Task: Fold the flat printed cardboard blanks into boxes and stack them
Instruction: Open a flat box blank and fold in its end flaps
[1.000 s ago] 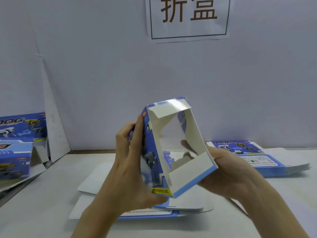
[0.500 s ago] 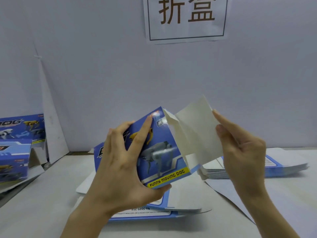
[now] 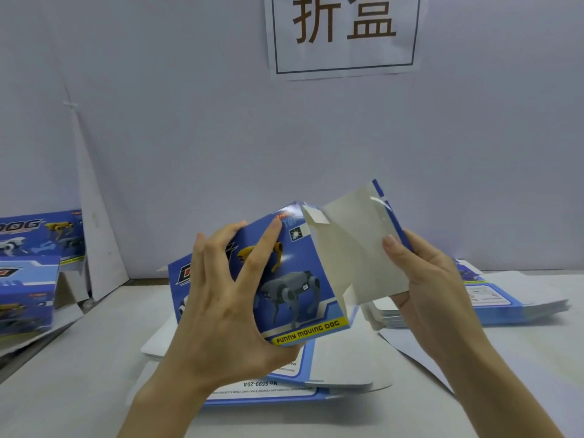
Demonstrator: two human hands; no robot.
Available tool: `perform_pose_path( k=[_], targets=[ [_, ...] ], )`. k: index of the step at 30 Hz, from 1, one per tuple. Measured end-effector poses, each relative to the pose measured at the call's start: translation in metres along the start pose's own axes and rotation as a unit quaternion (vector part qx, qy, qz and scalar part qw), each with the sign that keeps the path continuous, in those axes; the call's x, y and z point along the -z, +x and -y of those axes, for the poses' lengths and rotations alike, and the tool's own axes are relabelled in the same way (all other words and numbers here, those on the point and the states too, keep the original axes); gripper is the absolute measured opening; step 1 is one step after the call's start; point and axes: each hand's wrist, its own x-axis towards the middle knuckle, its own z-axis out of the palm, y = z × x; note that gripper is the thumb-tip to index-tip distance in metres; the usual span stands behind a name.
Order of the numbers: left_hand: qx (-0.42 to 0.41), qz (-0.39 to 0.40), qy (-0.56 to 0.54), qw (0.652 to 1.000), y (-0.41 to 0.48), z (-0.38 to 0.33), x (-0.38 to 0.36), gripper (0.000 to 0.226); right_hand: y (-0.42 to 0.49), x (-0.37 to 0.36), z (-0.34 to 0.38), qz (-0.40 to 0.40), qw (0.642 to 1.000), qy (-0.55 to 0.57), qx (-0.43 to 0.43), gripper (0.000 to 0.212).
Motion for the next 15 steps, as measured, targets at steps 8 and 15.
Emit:
perform_pose_path(
  k=[8,15],
  targets=[
    [-0.023,0.008,0.012,1.0,0.001,-0.001,-0.002,0.116,0.0,-0.001,-0.001,-0.059,0.997,-0.04,0.021,0.018],
    [-0.005,-0.022,0.045,0.999,0.002,-0.008,-0.01,0.106,-0.011,-0.022,-0.004,0.011,0.983,-0.111,0.145,0.032]
  ],
)
